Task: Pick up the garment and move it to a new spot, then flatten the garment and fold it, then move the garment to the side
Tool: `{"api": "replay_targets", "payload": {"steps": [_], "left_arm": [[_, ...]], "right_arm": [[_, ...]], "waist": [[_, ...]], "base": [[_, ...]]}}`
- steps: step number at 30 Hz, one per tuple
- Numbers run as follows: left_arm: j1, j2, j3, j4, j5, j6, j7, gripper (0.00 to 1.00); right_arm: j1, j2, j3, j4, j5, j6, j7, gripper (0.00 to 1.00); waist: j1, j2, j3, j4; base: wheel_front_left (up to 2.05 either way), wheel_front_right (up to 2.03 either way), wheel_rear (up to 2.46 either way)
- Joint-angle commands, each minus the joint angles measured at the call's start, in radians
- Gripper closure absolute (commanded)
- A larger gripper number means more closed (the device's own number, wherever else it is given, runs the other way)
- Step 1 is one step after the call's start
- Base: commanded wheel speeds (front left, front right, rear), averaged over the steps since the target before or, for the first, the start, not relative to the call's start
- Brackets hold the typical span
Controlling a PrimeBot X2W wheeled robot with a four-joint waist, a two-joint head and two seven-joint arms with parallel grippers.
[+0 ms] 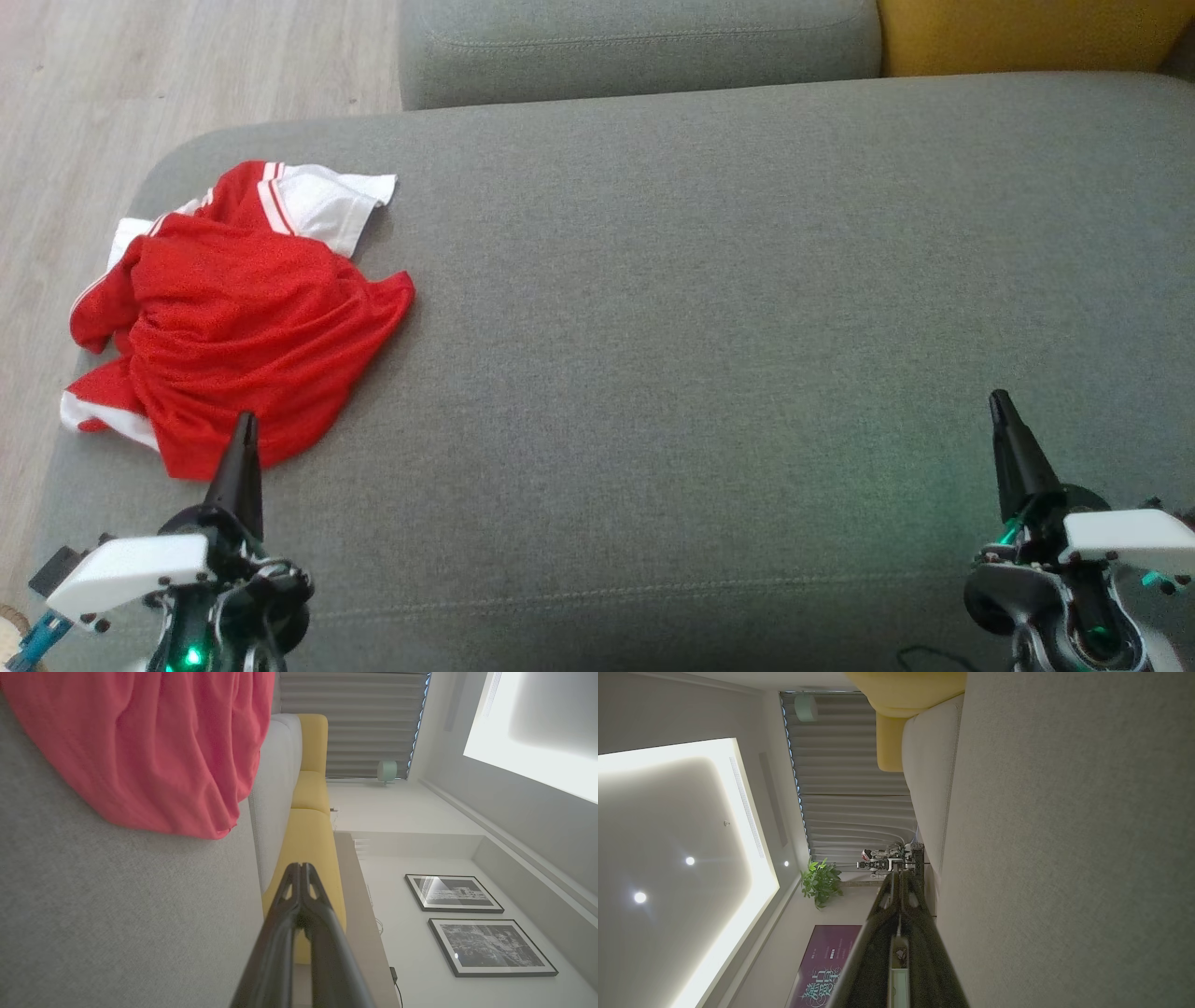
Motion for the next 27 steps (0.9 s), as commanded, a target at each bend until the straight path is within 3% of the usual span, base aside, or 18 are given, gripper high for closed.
{"api": "replay_targets", "payload": {"steps": [1, 4, 5, 9, 19, 27], "left_arm": [[-0.062, 0.009, 0.035, -0.029, 0.012, -0.007, 0.008, 1.0], [-0.062, 0.009, 0.035, -0.029, 0.012, -0.007, 0.008, 1.0], [0.0, 0.0, 0.0, 0.0, 0.0, 0.0, 0.0, 0.0], [0.031, -0.009, -0.003, 0.053, -0.002, 0.002, -0.001, 0.0], [0.035, -0.007, -0.031, 0.019, 0.026, 0.001, -0.034, 0.0], [0.034, -0.006, -0.019, -0.033, 0.198, 0.002, -0.057, 0.0]], "right_arm": [[-0.053, -0.008, 0.018, -0.033, -0.01, 0.0, 0.006, 1.0], [-0.053, -0.008, 0.018, -0.033, -0.01, 0.0, 0.006, 1.0], [0.0, 0.0, 0.0, 0.0, 0.0, 0.0, 0.0, 0.0], [0.029, 0.008, 0.008, 0.055, 0.001, 0.0, -0.001, 0.0], [0.017, 0.005, 0.043, 0.044, -0.044, 0.0, -0.034, 0.0], [0.015, 0.005, 0.057, 0.015, -0.2, 0.0, -0.057, 0.0]], "waist": [[0.0, 0.0, 0.0, 0.0], [0.0, 0.0, 0.0, 0.0], [0.0, 0.0, 0.0, 0.0], [0.0, 0.0, 0.0, 0.0], [0.0, 0.0, 0.001, -0.002], [0.0, 0.0, 0.003, -0.003]], "base": [[0.0, 0.0, 0.0], [0.0, 0.0, 0.0], [0.0, 0.0, 0.0], [0.0, 0.0, 0.0], [0.0, 0.0, 0.0], [0.0, 0.0, 0.0]]}}
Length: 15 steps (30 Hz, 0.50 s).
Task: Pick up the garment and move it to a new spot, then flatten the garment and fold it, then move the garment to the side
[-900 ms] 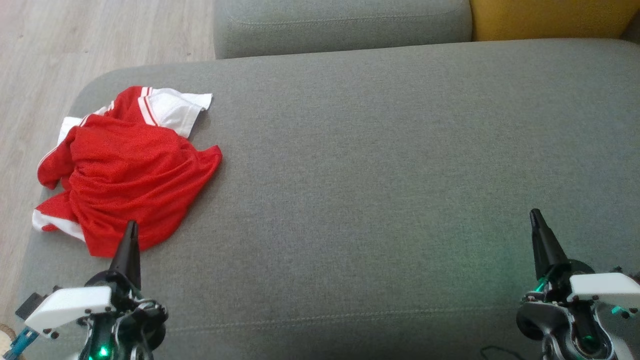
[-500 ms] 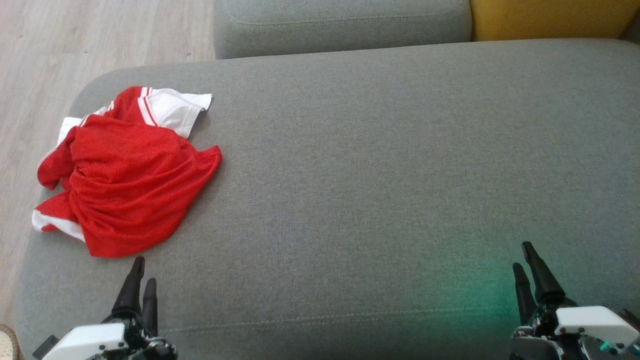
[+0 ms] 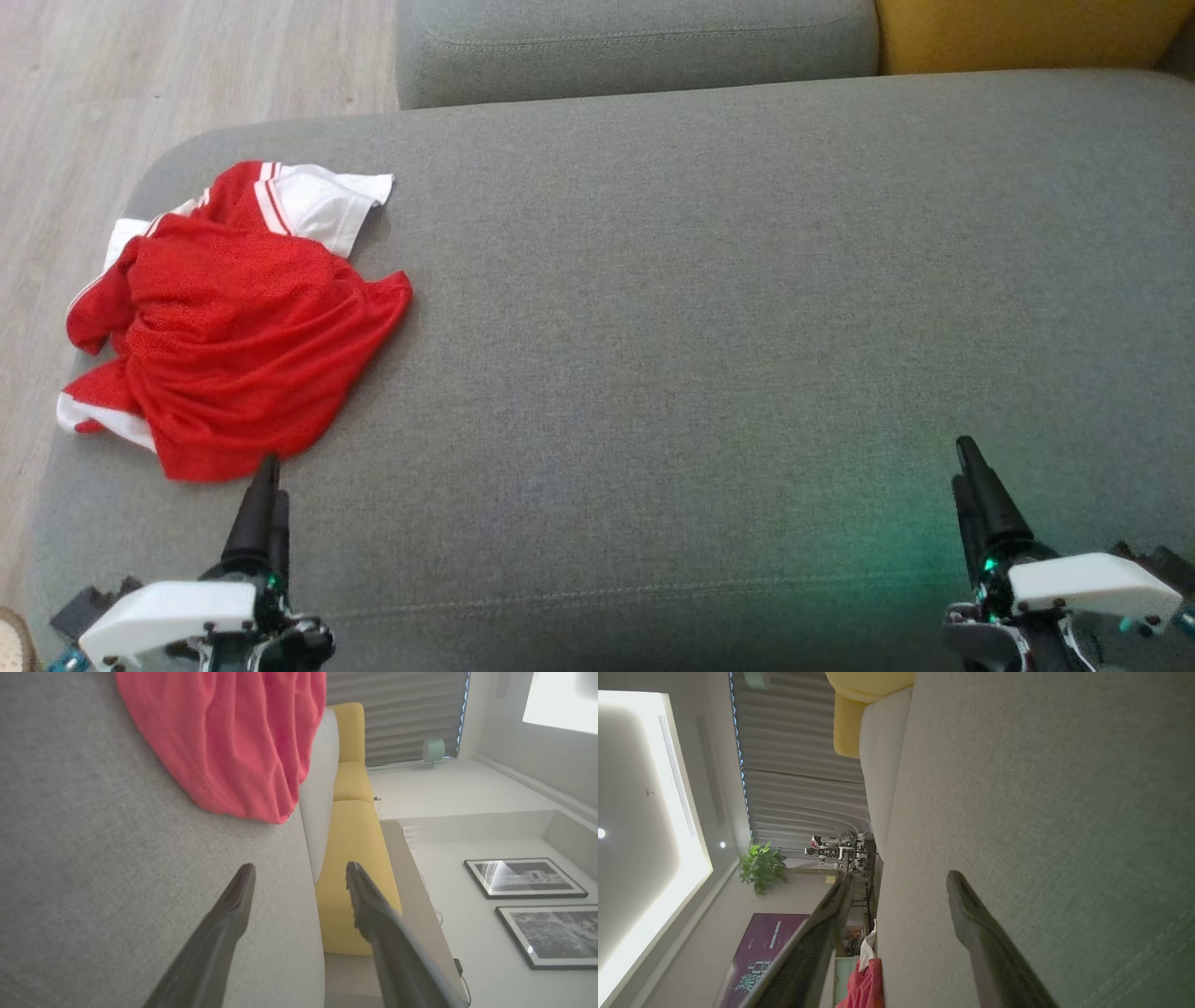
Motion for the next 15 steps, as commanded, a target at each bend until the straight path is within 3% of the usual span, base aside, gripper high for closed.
{"api": "replay_targets", "payload": {"steps": [1, 7, 15], "left_arm": [[-0.048, 0.009, 0.012, -0.05, 0.039, -0.004, -0.011, 0.0], [-0.046, 0.011, -0.019, -0.087, 0.18, 0.018, -0.029, 0.0], [-0.049, 0.039, -0.076, -0.122, 0.313, 0.098, -0.052, 0.0]], "right_arm": [[-0.049, -0.005, 0.011, -0.043, -0.041, 0.0, -0.01, 0.0], [-0.047, -0.005, 0.026, -0.072, -0.168, 0.0, -0.027, 0.0], [-0.043, -0.006, 0.046, -0.104, -0.284, 0.0, -0.051, 0.0]], "waist": [[0.0, 0.0, 0.001, 0.0], [0.0, 0.0, 0.001, -0.002], [0.0, 0.0, -0.001, -0.008]], "base": [[0.0, 0.0, 0.0], [0.0, 0.0, 0.0], [0.0, 0.0, 0.0]]}}
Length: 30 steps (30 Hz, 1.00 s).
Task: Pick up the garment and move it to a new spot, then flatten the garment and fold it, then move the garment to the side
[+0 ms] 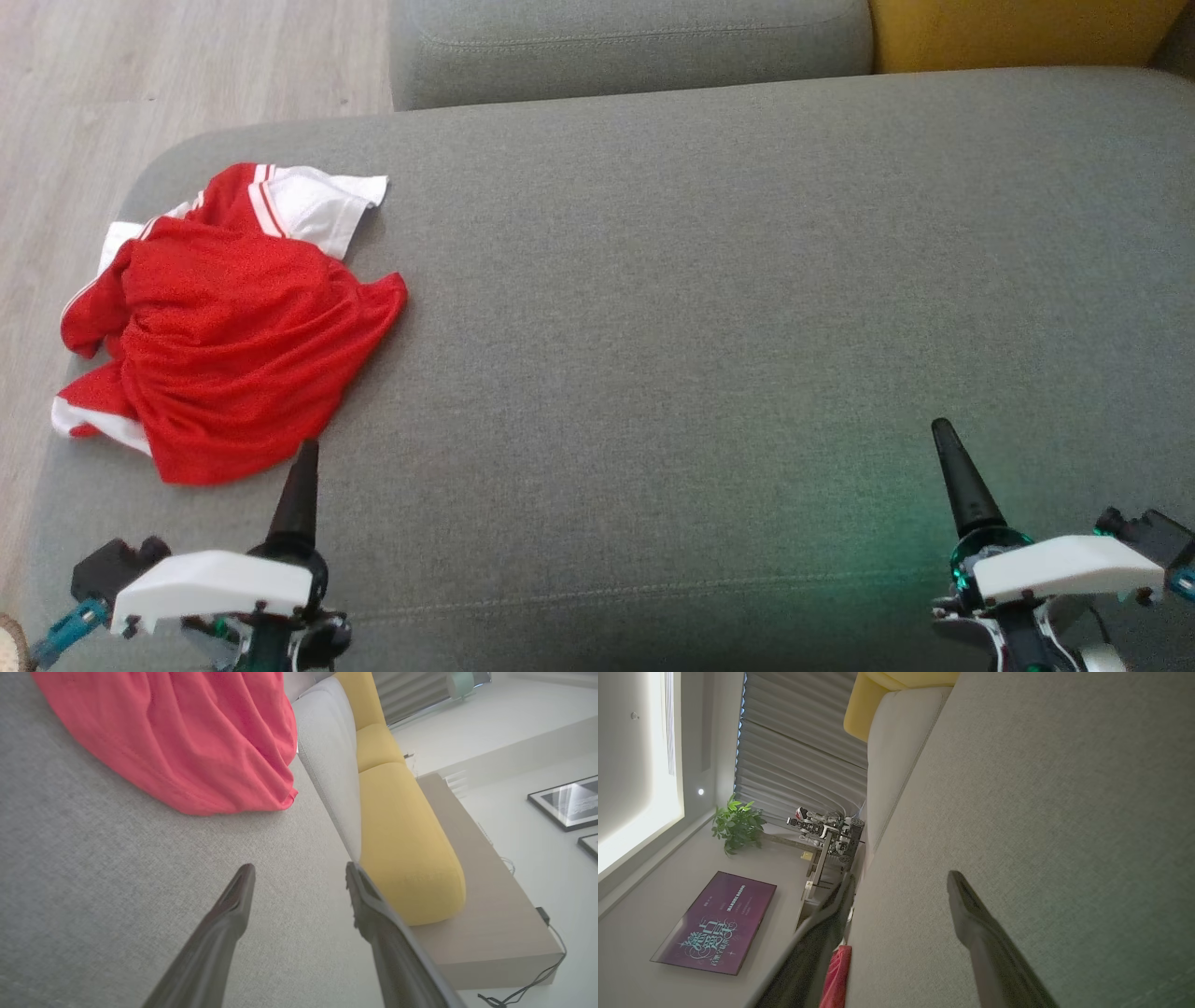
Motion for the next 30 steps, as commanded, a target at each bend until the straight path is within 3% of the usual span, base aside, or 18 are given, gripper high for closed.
{"api": "replay_targets", "payload": {"steps": [1, 13, 30], "left_arm": [[-0.05, 0.026, -0.006, -0.049, 0.039, 0.015, -0.011, 0.0], [-0.058, 0.077, -0.089, -0.101, 0.171, 0.123, -0.047, 0.0], [-0.05, 0.109, -0.152, -0.144, 0.376, 0.204, -0.096, 0.0]], "right_arm": [[-0.043, -0.006, 0.015, -0.041, -0.036, 0.0, -0.018, 0.0], [-0.043, -0.008, 0.041, -0.065, -0.183, 0.0, -0.053, 0.0], [-0.045, -0.01, 0.087, -0.1, -0.394, 0.0, -0.103, 0.0]], "waist": [[0.0, 0.0, -0.001, -0.001], [0.0, 0.0, -0.012, -0.01], [0.0, 0.0, -0.022, -0.019]], "base": [[0.0, 0.0, 0.0], [0.0, 0.0, 0.0], [0.0, 0.0, 0.0]]}}
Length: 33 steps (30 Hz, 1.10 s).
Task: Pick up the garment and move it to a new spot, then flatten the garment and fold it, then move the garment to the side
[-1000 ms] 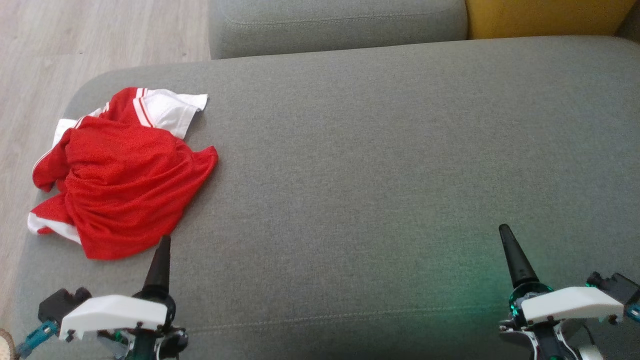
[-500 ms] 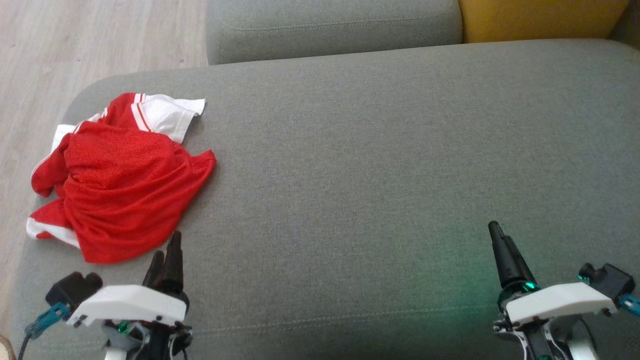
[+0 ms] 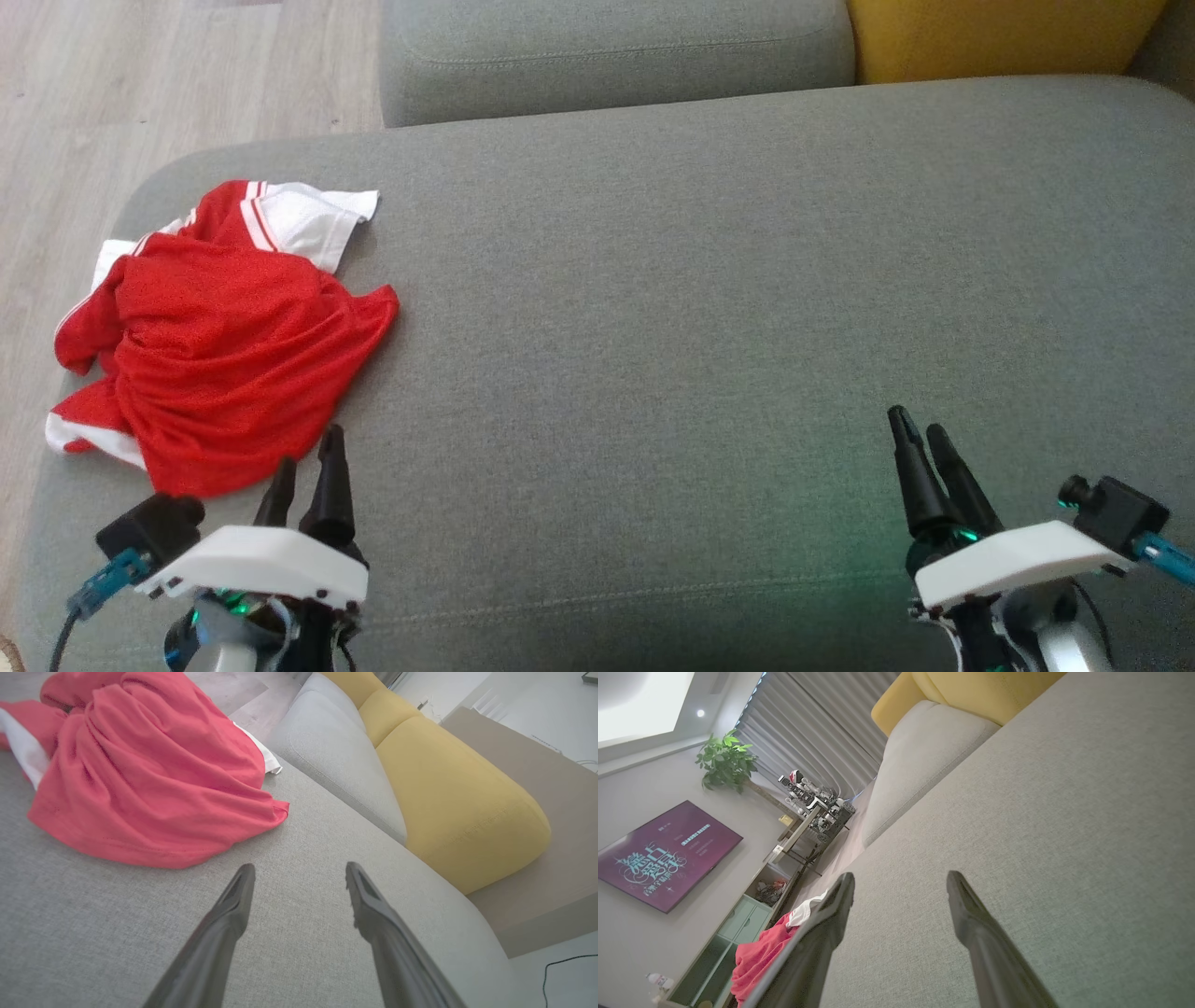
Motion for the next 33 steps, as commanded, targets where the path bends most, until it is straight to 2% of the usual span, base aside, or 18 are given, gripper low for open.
{"api": "replay_targets", "payload": {"steps": [1, 13, 33], "left_arm": [[-0.047, 0.024, 0.008, -0.046, 0.026, 0.012, -0.014, 0.0], [-0.047, 0.048, -0.046, -0.086, 0.176, 0.064, -0.049, 0.0], [-0.039, 0.068, -0.103, -0.156, 0.42, 0.116, -0.107, 0.0]], "right_arm": [[-0.045, -0.009, 0.02, -0.043, -0.026, 0.0, -0.012, 0.0], [-0.048, -0.01, 0.053, -0.07, -0.188, 0.0, -0.047, 0.0], [-0.055, -0.013, 0.08, -0.098, -0.455, 0.0, -0.106, 0.0]], "waist": [[0.0, -0.0001, 0.0, 0.0], [0.0, -0.0001, -0.003, -0.001], [0.0, -0.0001, -0.006, -0.007]], "base": [[0.0, 0.0, 0.0], [0.0, 0.0, 0.0], [0.0, 0.0, 0.0]]}}
